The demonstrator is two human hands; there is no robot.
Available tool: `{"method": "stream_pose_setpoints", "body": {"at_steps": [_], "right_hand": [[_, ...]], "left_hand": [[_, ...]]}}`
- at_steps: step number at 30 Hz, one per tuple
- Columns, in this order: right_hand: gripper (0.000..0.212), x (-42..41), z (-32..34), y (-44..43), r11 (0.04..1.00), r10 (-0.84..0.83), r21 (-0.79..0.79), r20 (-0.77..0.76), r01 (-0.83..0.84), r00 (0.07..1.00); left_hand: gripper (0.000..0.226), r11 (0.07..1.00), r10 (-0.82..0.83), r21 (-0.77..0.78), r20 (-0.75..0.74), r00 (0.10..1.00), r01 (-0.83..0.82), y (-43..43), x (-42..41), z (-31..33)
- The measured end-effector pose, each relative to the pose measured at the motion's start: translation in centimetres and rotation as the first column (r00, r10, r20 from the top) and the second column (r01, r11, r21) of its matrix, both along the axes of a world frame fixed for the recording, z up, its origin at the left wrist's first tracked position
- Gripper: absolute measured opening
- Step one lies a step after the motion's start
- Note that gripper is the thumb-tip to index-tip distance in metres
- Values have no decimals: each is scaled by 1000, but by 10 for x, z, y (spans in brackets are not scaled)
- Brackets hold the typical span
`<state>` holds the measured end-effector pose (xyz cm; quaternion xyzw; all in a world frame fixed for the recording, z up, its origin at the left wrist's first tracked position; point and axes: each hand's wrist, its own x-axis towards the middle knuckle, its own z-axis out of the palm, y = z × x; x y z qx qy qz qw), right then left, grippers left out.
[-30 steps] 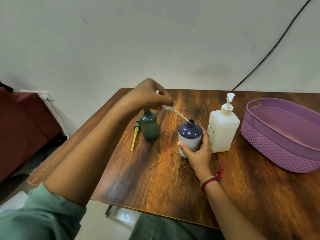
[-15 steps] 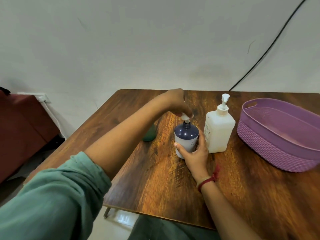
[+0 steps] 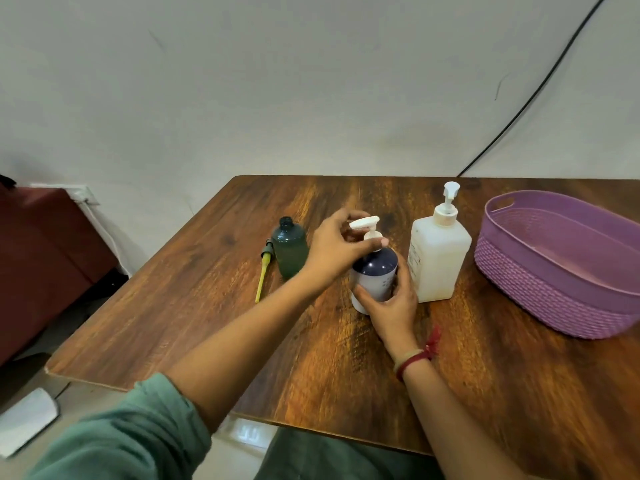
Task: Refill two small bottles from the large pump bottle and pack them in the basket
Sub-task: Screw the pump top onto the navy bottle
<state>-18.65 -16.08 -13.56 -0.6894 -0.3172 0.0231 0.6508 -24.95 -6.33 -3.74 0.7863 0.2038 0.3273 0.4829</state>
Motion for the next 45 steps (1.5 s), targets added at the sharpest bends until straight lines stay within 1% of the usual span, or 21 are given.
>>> {"method": "stream_pose_setpoints", "body": {"at_steps": [1, 3, 7, 9, 12, 17, 20, 22, 24, 26, 27, 29, 30, 31, 32, 34, 36, 38, 40, 43, 45], "right_hand": [[82, 0, 0, 0, 1000, -2, -9, -2, 2, 1000], [82, 0, 1, -1, 1000, 1, -14, -2, -1, 1000], [83, -4, 8, -3, 1000, -1, -24, -1, 1, 1000], [81, -5, 9, -4, 999, -8, -32, 1, 8, 1000], [77, -7, 11, -6, 999, -10, -33, -2, 10, 1000], [72, -9, 13, -9, 999, -11, -43, -31, 10, 999], [73, -13, 14, -12, 997, -27, -71, -44, 24, 999], [75, -12, 16, -15, 994, 10, -111, -61, -17, 998], [82, -8, 20, -18, 979, 101, -168, -97, -116, 990], [86, -6, 27, -23, 968, 122, -204, -130, -147, 984], [83, -6, 32, -26, 975, 102, -184, -133, -126, 986], [76, -7, 49, -31, 993, 82, -70, -148, -93, 986], [72, -7, 60, -31, 994, 103, -5, -168, -105, 980], [68, -4, 70, -29, 990, 139, 23, -182, -137, 973], [64, -1, 78, -26, 983, 185, 14, -184, -186, 965], [56, 5, 86, -20, 956, 263, -102, -126, -276, 957], [45, 10, 82, -17, 936, 294, -192, -37, -296, 955], [39, 12, 76, -17, 950, 264, -174, 7, -259, 965], [33, 10, 72, -17, 974, 198, -122, 34, -192, 980], [26, 3, 68, -11, 998, 39, -57, 92, -34, 995], [30, -2, 69, -6, 997, -71, -34, 114, 75, 991]], "left_hand": [[47, 998, 12, -58, 70, 998, -8, -3, 0, -8], [47, 994, 26, -105, 141, 990, -11, -10, 3, -17], [31, 990, 5, -138, 186, 983, 21, -19, 9, -26], [27, 992, 5, -127, 213, 977, 22, -19, 10, -32], [25, 998, -4, -67, 230, 973, 20, -20, 10, -38], [26, 998, 12, 65, 211, 977, -26, -21, 11, -46], [27, 982, 30, 175, 208, 978, -67, -23, 9, -52], [31, 969, 11, 239, 228, 974, -66, -26, 5, -55], [37, 960, 7, 271, 226, 974, -69, -28, 2, -58], [46, 968, 11, 246, 180, 984, -56, -27, 0, -63], [51, 978, 13, 204, 161, 987, -47, -28, -1, -66], [57, 995, -3, 103, 177, 984, -15, -30, -4, -70], [59, 998, -12, 69, 203, 979, -2, -31, -5, -70], [60, 999, -16, 46, 218, 976, 6, -32, -5, -69], [62, 1000, -17, 27, 219, 976, 11, -33, -5, -67], [64, 1000, -7, 0, 208, 978, 7, -34, -5, -65], [63, 1000, -5, -20, 202, 979, 10, -34, -5, -66], [61, 999, -7, -35, 189, 982, 14, -34, -5, -66], [60, 999, -3, -47, 181, 984, 12, -34, -4, -67], [59, 998, 6, -68, 185, 983, 7, -33, -2, -70], [57, 998, 5, -69, 191, 982, 8, -32, -2, -71]]}}
